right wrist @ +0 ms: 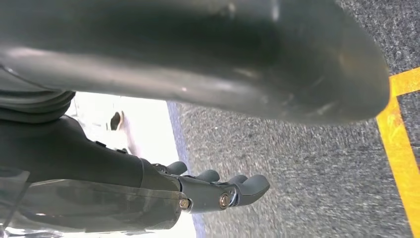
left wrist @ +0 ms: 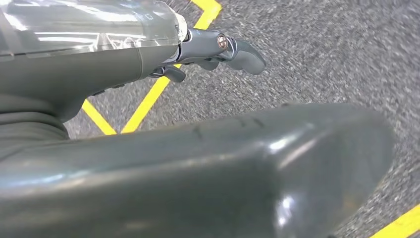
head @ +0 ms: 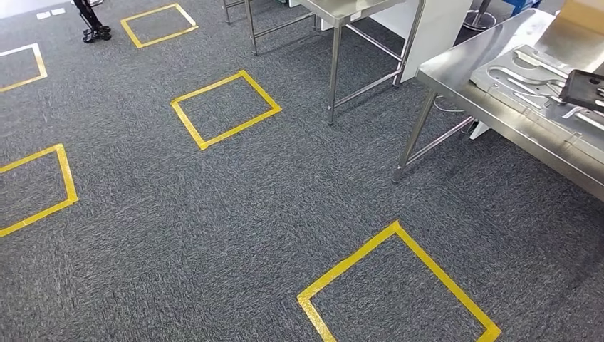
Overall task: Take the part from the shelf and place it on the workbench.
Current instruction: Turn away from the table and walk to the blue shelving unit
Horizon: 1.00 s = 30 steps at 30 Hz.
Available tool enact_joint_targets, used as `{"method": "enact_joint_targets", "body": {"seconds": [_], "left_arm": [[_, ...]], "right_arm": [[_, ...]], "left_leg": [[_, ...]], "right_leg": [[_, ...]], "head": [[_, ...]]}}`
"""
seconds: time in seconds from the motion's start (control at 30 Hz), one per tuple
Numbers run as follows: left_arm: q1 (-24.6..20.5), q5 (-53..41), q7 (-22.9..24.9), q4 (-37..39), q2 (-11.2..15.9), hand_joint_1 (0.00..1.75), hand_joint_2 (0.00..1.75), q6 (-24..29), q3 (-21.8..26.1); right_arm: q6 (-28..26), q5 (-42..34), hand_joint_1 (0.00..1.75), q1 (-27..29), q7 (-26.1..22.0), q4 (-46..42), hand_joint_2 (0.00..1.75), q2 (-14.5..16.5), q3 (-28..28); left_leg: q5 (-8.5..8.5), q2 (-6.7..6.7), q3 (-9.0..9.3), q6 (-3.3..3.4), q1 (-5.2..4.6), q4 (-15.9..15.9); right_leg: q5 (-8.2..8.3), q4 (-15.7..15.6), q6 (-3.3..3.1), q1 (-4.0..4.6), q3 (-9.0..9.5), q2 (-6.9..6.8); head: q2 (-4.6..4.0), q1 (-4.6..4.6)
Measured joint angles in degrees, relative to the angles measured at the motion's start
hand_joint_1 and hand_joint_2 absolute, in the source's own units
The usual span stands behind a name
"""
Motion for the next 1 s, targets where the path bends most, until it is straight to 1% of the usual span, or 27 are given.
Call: {"method": "enact_joint_targets", "body": {"seconds": [0.03,0.07,0.1,0.13,0.17,0.2,0.23,0.27,0.3,0.37,0.4,0.43,0.47,0.5,0.53,0.57,0.6,0.63,0.7,0.73,0.77,0.8,0.87,0.9,0.93,0.97,1.0], "left_arm": [[-0.1,0.1,0.1,0.0,0.0,0.0,0.0,0.2,0.2],[-0.2,0.2,0.2,0.0,0.0,0.0,0.0,0.5,0.4],[-0.3,0.2,0.5,0.0,0.0,0.0,0.0,0.7,0.6],[-0.3,0.1,0.9,0.0,0.0,0.0,0.0,1.0,0.6],[-0.2,0.0,1.3,0.0,0.0,0.0,0.0,1.4,0.7],[-0.1,-0.2,1.7,0.0,0.0,0.0,0.0,1.8,0.7],[-0.1,-0.2,2.1,0.0,0.0,0.0,0.0,2.1,0.7],[-0.1,-0.3,2.5,0.0,-0.1,0.0,0.0,2.5,0.8],[-0.1,-0.3,2.8,0.0,-0.1,0.0,0.0,2.7,0.9],[-0.1,-0.3,3.3,0.0,-0.1,0.0,0.0,3.0,1.0],[-0.1,-0.2,3.4,0.0,-0.1,0.0,0.0,3.1,1.1],[-0.1,-0.2,3.4,0.0,-0.1,0.0,0.0,3.0,1.2],[0.0,-0.1,3.4,0.0,-0.2,0.0,0.0,3.0,1.3],[0.0,-0.1,3.4,0.0,-0.3,0.0,0.0,2.9,1.4],[0.0,-0.1,3.4,0.0,-0.5,0.0,0.0,2.8,1.5],[-0.1,-0.1,3.3,0.0,-0.6,0.0,0.0,2.8,1.5],[-0.1,-0.2,3.3,0.0,-0.7,0.0,0.0,2.6,1.6],[-0.2,-0.2,3.2,0.0,-0.8,0.0,0.0,2.5,1.6],[-0.2,-0.1,3.0,0.0,-1.0,0.0,0.0,2.3,1.6],[-0.2,-0.1,2.9,0.0,-1.0,0.0,0.0,2.3,1.6],[-0.2,0.0,2.8,0.0,-1.0,0.0,0.0,2.2,1.6],[-0.3,0.1,2.7,0.0,-1.1,0.0,0.0,2.2,1.7],[-0.4,0.3,2.4,0.0,-1.1,0.0,0.0,2.3,1.7],[-0.4,0.4,2.3,0.0,-1.1,0.0,0.0,2.3,1.8],[-0.4,0.5,2.3,0.0,-1.2,0.0,0.0,2.3,1.9],[-0.4,0.6,2.3,0.0,-1.2,0.0,0.0,2.4,2.0],[-0.4,0.6,2.3,0.0,-1.2,0.0,0.0,2.5,2.0]], "right_arm": [[0.1,0.1,0.0,0.0,0.2,0.0,0.0,0.0,0.2],[0.2,0.2,0.0,0.0,0.3,0.0,0.0,-0.1,0.3],[0.2,0.2,0.0,-0.1,0.4,0.0,0.0,-0.1,0.4],[0.3,0.1,0.0,-0.1,0.5,0.0,0.0,-0.2,0.5],[0.4,0.1,0.0,-0.1,0.6,0.0,0.0,-0.2,0.6],[0.4,0.1,0.0,-0.2,0.7,0.0,0.0,-0.3,0.6],[0.5,0.0,0.0,-0.2,0.9,0.0,0.0,-0.3,0.6],[0.6,0.0,0.0,-0.1,1.1,0.0,0.0,-0.3,0.6],[0.7,0.0,0.0,0.0,1.4,0.0,0.0,-0.3,0.6],[0.9,0.1,0.0,0.1,1.8,0.0,0.0,-0.4,0.7],[0.9,0.1,0.0,0.2,2.0,0.0,0.0,-0.4,0.8],[1.0,0.1,0.0,0.3,2.2,0.0,0.0,-0.4,0.9],[0.9,0.1,0.0,0.3,2.2,0.0,0.0,-0.4,1.0],[0.9,0.2,0.0,0.3,2.2,0.0,0.0,-0.4,1.0],[0.8,0.2,0.0,0.4,2.2,0.0,0.0,-0.5,1.1],[0.7,0.2,0.0,0.4,2.1,0.0,0.0,-0.6,1.1],[0.6,0.3,0.0,0.4,2.0,0.0,0.0,-0.6,1.1],[0.5,0.3,0.0,0.3,1.7,0.0,0.0,-0.7,1.2],[0.4,0.6,0.0,0.0,1.2,0.0,0.0,-0.7,1.4],[0.4,0.7,0.0,0.0,1.0,0.0,0.0,-0.7,1.5],[0.4,0.9,0.0,-0.1,0.9,0.0,0.0,-0.6,1.6],[0.4,1.1,0.0,-0.1,0.8,0.0,0.0,-0.6,1.8],[0.5,1.4,0.0,-0.1,0.9,0.0,0.0,-0.6,2.0],[0.5,1.4,0.0,-0.1,0.9,0.0,0.0,-0.6,2.1],[0.5,1.5,0.0,-0.1,1.1,0.0,0.0,-0.6,2.2],[0.6,1.5,0.0,-0.2,1.2,0.0,0.0,-0.6,2.3],[0.6,1.5,0.0,-0.2,1.4,0.0,0.0,-0.6,2.4]], "left_leg": [[1.51,0.78,2.07,0.3,-0.19,-4.2],[2.57,1.39,3.65,0.62,-0.39,-7.5],[2.9,1.79,4.4,0.89,-0.58,-9.3],[2.78,1.77,4.48,1.12,-0.76,-9.8],[2.94,1.37,4.39,1.39,-0.76,-10.0],[3.15,1.06,4.47,1.68,-0.66,-10.2],[3.41,0.75,4.59,2.02,-0.55,-10.5],[3.69,0.47,4.66,2.33,-0.43,-10.8],[3.9,0.19,4.69,2.54,-0.37,-10.9],[4.0,-0.5,4.49,2.71,-0.45,-10.9],[4.0,-0.91,4.46,2.71,-0.49,-10.8],[3.97,-1.33,4.47,2.68,-0.5,-10.7],[3.93,-1.78,4.5,2.62,-0.5,-10.6],[3.85,-2.24,4.54,2.51,-0.49,-10.5],[3.75,-2.66,4.54,2.36,-0.53,-10.3],[3.66,-3.05,4.47,2.15,-0.61,-10.2],[3.61,-3.35,4.35,1.9,-0.67,-10.1],[3.61,-3.6,4.21,1.62,-0.69,-10.1],[3.55,-3.93,3.99,0.99,-0.59,-10.0],[3.09,-3.61,3.76,0.68,-0.59,-9.4],[1.99,-3.02,3.06,0.41,-0.6,-7.7],[0.28,-2.27,1.85,0.18,-0.56,-4.9],[-3.7,-1.17,-1.86,-0.23,-0.36,3.0],[-4.83,-0.98,-3.33,-0.37,-0.24,6.1],[-4.76,-0.84,-3.84,-0.44,-0.17,7.2],[-3.65,-0.7,-3.26,-0.44,-0.12,6.1],[-1.68,-0.37,-1.5,-0.32,-0.12,2.7]], "right_leg": [[-0.13,0.1,0.18,0.13,0.1,-0.29],[-0.24,0.2,0.42,0.24,0.17,-0.56],[-0.32,0.2,0.69,0.32,0.22,-0.83],[-0.36,0.2,0.98,0.35,0.25,-1.11],[-0.37,0.1,1.3,0.33,0.32,-1.4],[-0.54,0.3,1.64,0.23,0.38,-1.32],[-1.14,0.9,1.99,0.13,0.17,-0.77],[-2.44,2.7,2.32,0.05,-0.61,0.07],[-4.26,5.7,2.58,-0.11,-1.98,1.04],[-7.85,13.4,2.89,-0.22,-5.75,1.96],[-8.36,15.9,2.98,-0.25,-7.05,2.03],[-7.73,16.4,3.01,-0.26,-7.46,2.06],[-6.01,14.6,2.96,-0.27,-6.76,2.13],[-3.64,10.9,2.84,-0.31,-5.15,2.43],[-1.78,6.8,2.63,-0.34,-3.33,3.2],[-0.46,3.5,2.35,-0.33,-1.9,3.85],[0.13,1.4,2.07,-0.28,-1.08,4.36],[0.05,0.8,1.77,-0.17,-0.86,4.59],[0.25,0.5,1.14,-0.21,-0.85,3.92],[0.34,0.3,0.76,-0.31,-0.74,3.58],[0.42,0.1,0.37,-0.43,-0.66,3.15],[0.44,0.0,0.05,-0.47,-0.6,2.7],[0.34,0.0,-0.29,-0.29,-0.64,1.83],[0.31,0.0,-0.32,-0.22,-0.65,1.45],[0.27,0.1,-0.31,-0.18,-0.64,1.06],[0.23,0.1,-0.28,-0.16,-0.58,0.72],[0.17,0.1,-0.18,-0.15,-0.45,0.39]], "head": [[0.0,0.0],[0.0,0.0],[0.0,0.01],[0.0,0.01],[0.0,0.02],[-0.01,0.02],[-0.01,0.02],[-0.01,0.02],[-0.01,0.02],[0.0,0.03],[0.0,0.02],[0.0,0.02],[0.0,0.03],[0.0,0.03],[0.0,0.03],[0.0,0.03],[0.0,0.02],[0.0,0.02],[0.0,0.02],[0.0,0.01],[0.0,0.01],[0.0,0.0],[0.0,-0.01],[0.0,-0.01],[0.0,-0.01],[0.0,-0.01],[0.0,-0.01]]}}
